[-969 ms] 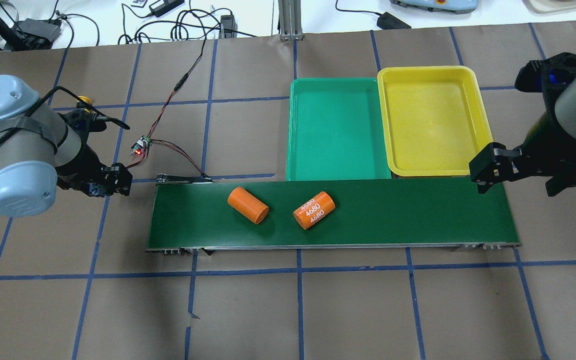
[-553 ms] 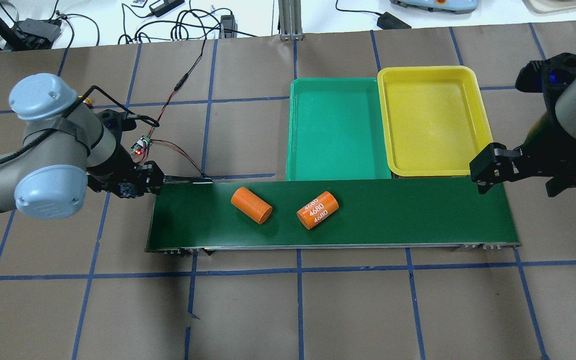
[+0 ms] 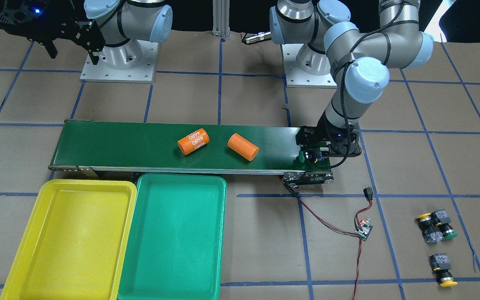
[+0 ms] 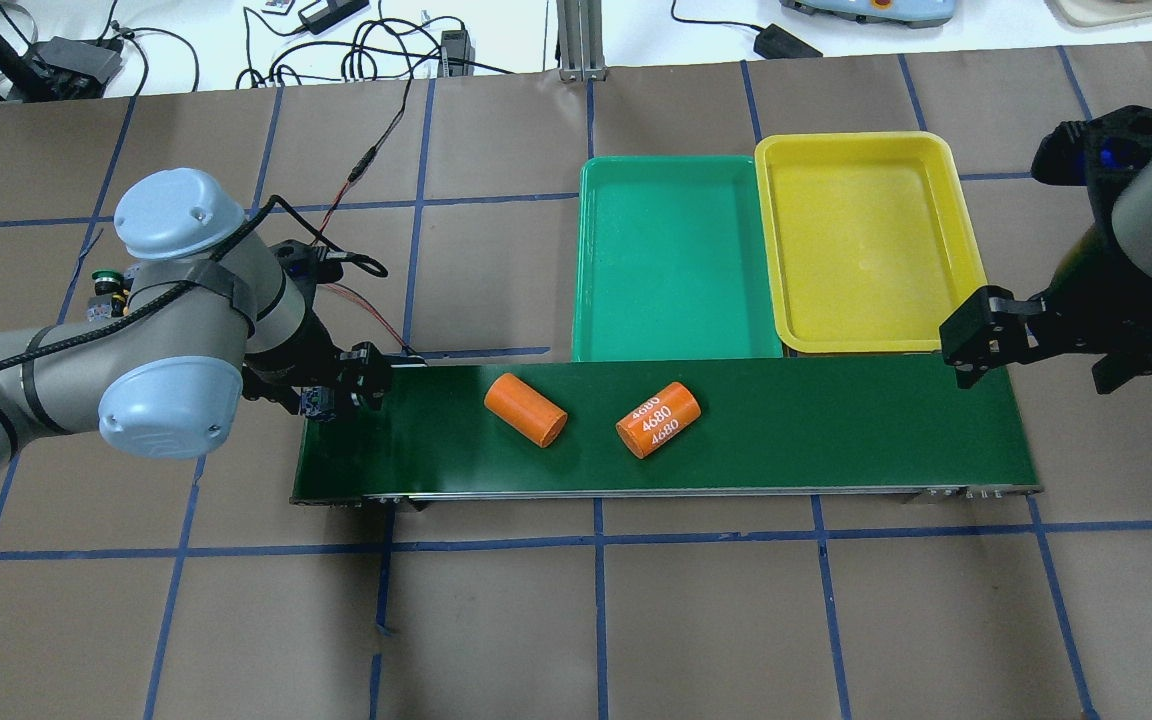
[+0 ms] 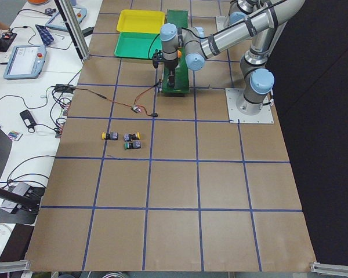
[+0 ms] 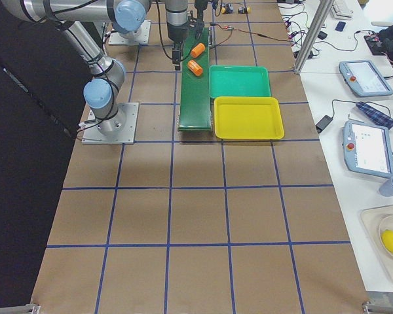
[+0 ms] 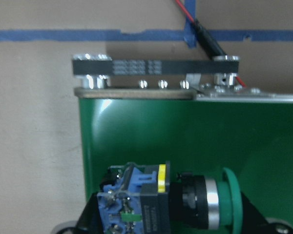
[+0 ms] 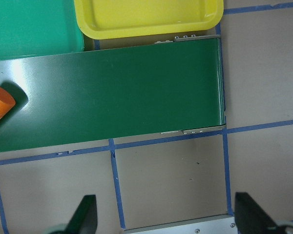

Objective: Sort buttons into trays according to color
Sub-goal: 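Set the green-capped switch on the conveyor belt and release it, then return the left gripper and grasp the second green-capped switch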

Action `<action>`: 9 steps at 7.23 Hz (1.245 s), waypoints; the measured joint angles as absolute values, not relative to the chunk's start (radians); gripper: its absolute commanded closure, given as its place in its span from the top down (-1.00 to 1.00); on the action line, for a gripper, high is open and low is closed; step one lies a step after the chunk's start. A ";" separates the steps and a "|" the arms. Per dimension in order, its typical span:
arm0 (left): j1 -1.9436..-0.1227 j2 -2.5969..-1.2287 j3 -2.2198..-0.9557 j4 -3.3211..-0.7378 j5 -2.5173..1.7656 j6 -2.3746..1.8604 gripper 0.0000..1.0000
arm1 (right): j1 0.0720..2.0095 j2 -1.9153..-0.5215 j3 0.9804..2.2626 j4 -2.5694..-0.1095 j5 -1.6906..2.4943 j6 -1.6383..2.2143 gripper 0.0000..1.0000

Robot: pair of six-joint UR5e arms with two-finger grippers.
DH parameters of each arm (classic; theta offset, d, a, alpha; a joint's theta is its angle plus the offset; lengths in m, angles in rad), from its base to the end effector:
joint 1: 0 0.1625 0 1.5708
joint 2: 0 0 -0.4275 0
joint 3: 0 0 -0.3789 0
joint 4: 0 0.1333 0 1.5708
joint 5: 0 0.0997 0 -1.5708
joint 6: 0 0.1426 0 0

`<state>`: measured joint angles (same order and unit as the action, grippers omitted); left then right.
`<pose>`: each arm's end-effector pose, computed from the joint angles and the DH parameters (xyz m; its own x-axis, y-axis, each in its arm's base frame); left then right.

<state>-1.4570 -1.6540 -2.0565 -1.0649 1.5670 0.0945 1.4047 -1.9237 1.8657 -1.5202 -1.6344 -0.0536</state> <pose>-0.0824 -0.4576 0.2358 -0.9998 -0.0197 0.0097 -0.0191 0.9979 0.0623 0.0678 -0.3472 0.4440 -0.9916 0.1124 0.0639 0.1124 0.9937 -0.0040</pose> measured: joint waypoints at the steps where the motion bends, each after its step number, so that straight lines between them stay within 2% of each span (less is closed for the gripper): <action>1: -1.373 -1.663 -2.014 -1.080 1.568 0.165 1.00 | 1.405 -1.923 1.866 -1.520 -1.634 -0.054 1.00; 3: -1.186 -1.730 -1.883 -1.134 1.567 0.372 1.00 | 1.405 -1.922 1.866 -1.521 -1.634 -0.054 1.00; 5: -1.082 -1.859 -1.730 -1.144 1.579 0.634 1.00 | 1.404 -1.926 1.866 -1.517 -1.642 -0.054 1.00; 9: -0.992 -2.158 -1.403 -1.134 1.581 1.302 1.00 | 1.405 -1.933 1.868 -1.515 -1.645 -0.054 1.00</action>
<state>-0.9923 -2.1581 -1.4035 -1.1344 1.5811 1.3023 1.4046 -1.9331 1.8685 -1.5152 -1.6449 -0.0539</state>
